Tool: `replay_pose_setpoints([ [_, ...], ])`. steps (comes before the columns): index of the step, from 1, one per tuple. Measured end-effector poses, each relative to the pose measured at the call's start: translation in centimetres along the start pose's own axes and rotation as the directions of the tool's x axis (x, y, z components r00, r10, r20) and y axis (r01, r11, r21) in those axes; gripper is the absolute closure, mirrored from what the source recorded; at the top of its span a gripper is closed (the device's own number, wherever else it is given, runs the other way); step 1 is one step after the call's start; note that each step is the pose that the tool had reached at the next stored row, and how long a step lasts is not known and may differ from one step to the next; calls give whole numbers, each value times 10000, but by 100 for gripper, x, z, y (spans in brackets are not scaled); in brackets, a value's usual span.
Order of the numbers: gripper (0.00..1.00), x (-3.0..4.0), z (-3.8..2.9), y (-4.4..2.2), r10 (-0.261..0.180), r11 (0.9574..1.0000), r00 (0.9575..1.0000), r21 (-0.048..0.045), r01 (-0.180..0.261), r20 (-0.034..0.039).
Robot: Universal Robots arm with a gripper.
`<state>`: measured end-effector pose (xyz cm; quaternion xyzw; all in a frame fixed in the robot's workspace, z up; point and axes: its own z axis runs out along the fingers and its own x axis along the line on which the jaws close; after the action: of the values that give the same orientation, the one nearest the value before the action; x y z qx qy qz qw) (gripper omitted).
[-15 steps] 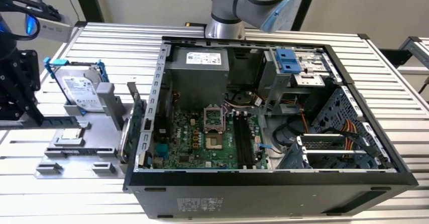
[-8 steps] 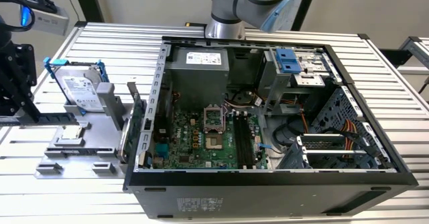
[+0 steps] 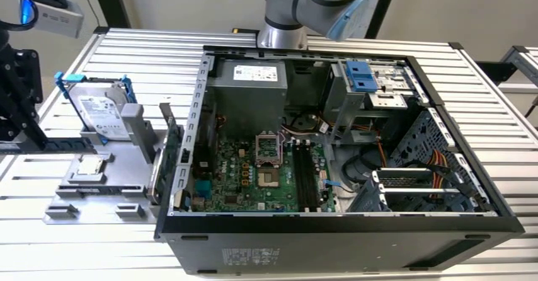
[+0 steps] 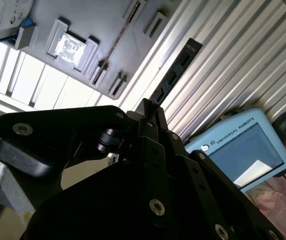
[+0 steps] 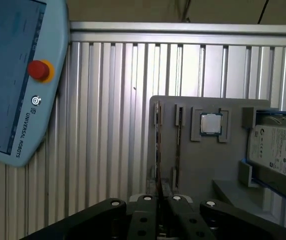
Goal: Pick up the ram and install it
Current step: 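Pick up the ram and move it above insertion slot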
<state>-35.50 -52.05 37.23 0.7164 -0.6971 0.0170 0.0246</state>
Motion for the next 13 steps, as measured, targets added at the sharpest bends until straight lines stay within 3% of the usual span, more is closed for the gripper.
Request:
replay_pose_setpoints([
  [13, 100, 8, -150, 1, -1, 10000, 10000, 1, 1, 0],
])
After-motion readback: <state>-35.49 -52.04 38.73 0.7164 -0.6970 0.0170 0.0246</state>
